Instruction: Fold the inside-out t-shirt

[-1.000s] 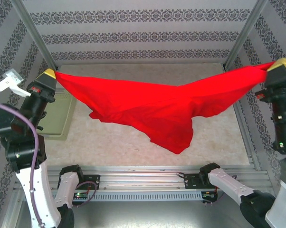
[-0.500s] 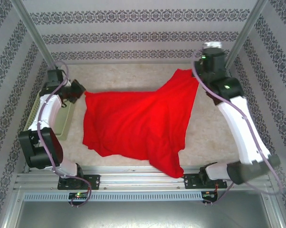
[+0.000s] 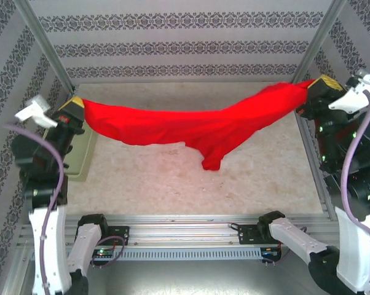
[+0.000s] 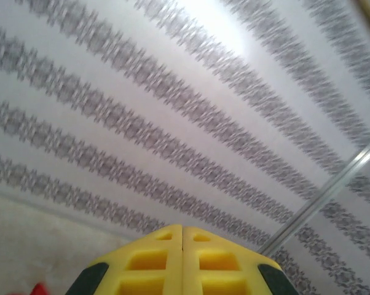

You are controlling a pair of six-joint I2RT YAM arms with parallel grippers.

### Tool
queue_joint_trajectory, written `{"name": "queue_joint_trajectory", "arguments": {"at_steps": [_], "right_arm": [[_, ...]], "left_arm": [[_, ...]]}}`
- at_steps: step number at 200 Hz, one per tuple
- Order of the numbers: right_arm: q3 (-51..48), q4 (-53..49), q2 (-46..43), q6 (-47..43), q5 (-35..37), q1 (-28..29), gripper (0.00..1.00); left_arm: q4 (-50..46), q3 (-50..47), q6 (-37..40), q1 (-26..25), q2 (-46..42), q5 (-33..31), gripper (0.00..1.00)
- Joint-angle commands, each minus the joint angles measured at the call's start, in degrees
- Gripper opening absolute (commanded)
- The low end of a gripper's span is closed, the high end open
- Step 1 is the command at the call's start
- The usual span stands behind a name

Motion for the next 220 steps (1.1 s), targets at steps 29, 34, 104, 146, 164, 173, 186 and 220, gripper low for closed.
{"name": "queue_joint_trajectory", "arguments": {"at_steps": [29, 34, 104, 146, 164, 173, 186, 220], "right_arm": [[-13.79, -2.35, 16.94, 4.91, -5.20, -0.19, 0.00], [-12.23, -3.42, 17.39, 4.61, -4.46, -0.35, 0.00], [9.69, -3.95, 2.67, -2.19, -0.16, -0.45, 0.00], [6.79, -0.35, -4.13, -1.71, -0.06, -0.40, 0.00], [4.98, -0.65, -1.42, -2.68, 1.09, -0.45, 0.00], [5.02, -1.38, 0.94, -3.58, 1.83, -0.44, 0.00], [7.75, -4.74, 4.92, -4.67, 3.67, -0.46, 0.00], [10.12, -3.01, 2.27, -5.66, 4.53, -0.48, 0.00]], "left_arm": [[-15.50, -0.30, 1.90, -4.45, 33.34, 6.76, 0.00], [-14.37, -0.14, 1.40, -4.72, 31.99, 6.77, 0.00], [3.34, -3.93, 2.98, -5.63, -9.11, -8.76, 0.00], [2.25, -6.70, 4.12, -5.63, -11.75, -12.18, 0.00], [-2.92, -4.55, 2.70, -5.63, -4.54, -10.83, 0.00], [-6.60, -2.03, 2.76, -5.63, 0.04, -9.47, 0.00], [-12.22, 2.96, 3.25, -5.61, 6.04, -6.71, 0.00], [-5.07, 3.26, 3.52, -5.60, -1.04, -1.95, 0.00]]}}
